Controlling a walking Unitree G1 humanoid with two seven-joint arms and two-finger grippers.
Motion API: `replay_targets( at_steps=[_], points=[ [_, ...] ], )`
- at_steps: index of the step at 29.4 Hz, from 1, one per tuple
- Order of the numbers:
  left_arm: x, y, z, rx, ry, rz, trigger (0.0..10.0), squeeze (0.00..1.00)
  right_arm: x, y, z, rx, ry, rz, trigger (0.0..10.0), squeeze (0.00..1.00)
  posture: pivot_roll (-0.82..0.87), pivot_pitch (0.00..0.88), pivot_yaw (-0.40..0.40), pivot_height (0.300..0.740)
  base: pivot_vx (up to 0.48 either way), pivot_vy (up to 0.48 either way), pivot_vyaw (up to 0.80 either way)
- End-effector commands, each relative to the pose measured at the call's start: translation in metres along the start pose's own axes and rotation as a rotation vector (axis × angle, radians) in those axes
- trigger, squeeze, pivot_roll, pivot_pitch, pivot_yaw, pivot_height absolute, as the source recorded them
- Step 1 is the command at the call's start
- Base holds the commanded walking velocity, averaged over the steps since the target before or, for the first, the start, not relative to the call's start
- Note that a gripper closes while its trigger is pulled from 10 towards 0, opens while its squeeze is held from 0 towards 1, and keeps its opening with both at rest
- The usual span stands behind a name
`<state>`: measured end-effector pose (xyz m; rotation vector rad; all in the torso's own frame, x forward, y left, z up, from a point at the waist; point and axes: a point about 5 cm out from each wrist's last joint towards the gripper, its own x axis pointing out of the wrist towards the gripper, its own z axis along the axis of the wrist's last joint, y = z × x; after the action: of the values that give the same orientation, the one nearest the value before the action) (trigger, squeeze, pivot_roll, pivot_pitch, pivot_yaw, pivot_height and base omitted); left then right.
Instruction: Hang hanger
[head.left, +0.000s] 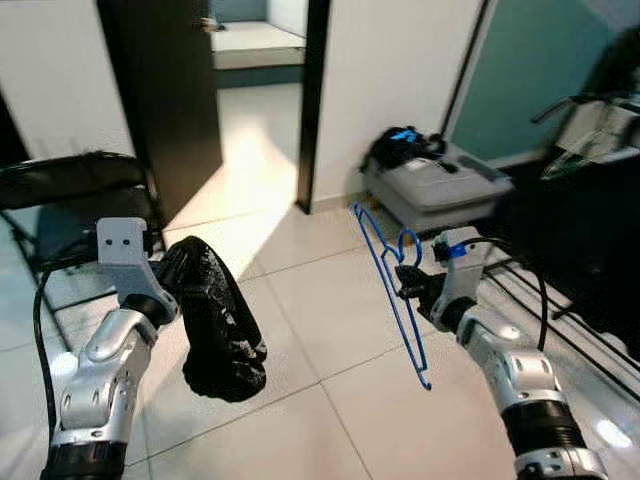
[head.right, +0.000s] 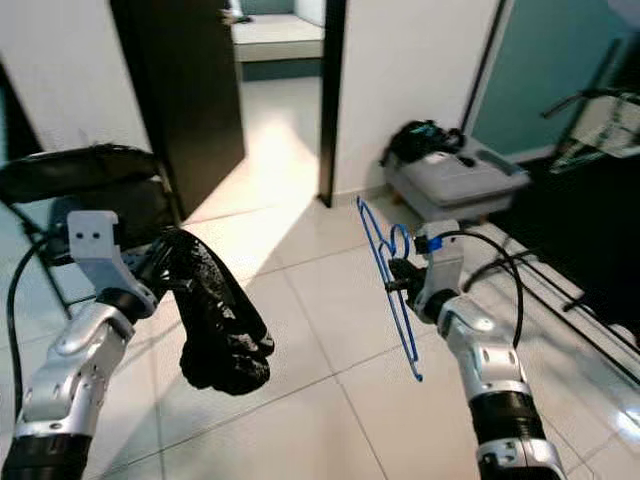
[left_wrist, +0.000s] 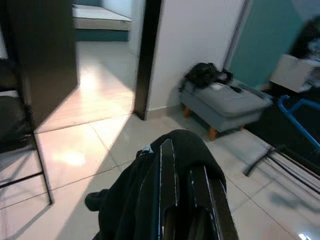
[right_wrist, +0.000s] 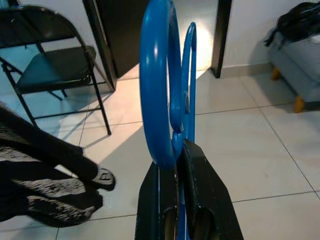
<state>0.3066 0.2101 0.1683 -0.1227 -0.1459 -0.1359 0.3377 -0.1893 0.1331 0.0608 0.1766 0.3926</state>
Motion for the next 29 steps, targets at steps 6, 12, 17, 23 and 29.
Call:
replay_targets(
  at_steps=[6,12,17,23,29],
  points=[
    [0.031,-0.012,0.038,0.065,-0.102,-0.124,10.0,0.0,-0.017,0.011,0.002,0.043,-0.052,0.138,10.0,0.0,0.0,0.0,0.037,0.735,0.159,0.0,-0.16],
    [0.042,-0.007,0.071,0.174,-0.169,-0.156,10.0,0.0,-0.027,0.029,0.021,0.028,-0.088,0.359,10.0,0.0,0.02,0.002,0.027,0.735,0.318,0.0,0.0],
    [0.043,-0.006,0.088,0.233,-0.211,-0.168,10.0,0.0,-0.038,0.038,0.036,-0.113,-0.088,0.498,10.0,0.0,0.03,0.0,0.017,0.735,0.315,0.0,0.0],
    [0.046,-0.01,0.097,0.253,-0.232,-0.176,10.0,0.0,-0.061,0.046,0.048,-0.217,-0.031,0.694,10.0,0.0,0.04,0.0,0.02,0.735,0.308,0.0,0.0],
    [0.048,-0.024,0.093,0.229,-0.235,-0.207,10.0,0.0,-0.076,0.06,0.049,-0.249,0.047,0.808,10.0,0.0,0.03,0.0,0.024,0.735,0.289,0.0,0.0]
  ],
)
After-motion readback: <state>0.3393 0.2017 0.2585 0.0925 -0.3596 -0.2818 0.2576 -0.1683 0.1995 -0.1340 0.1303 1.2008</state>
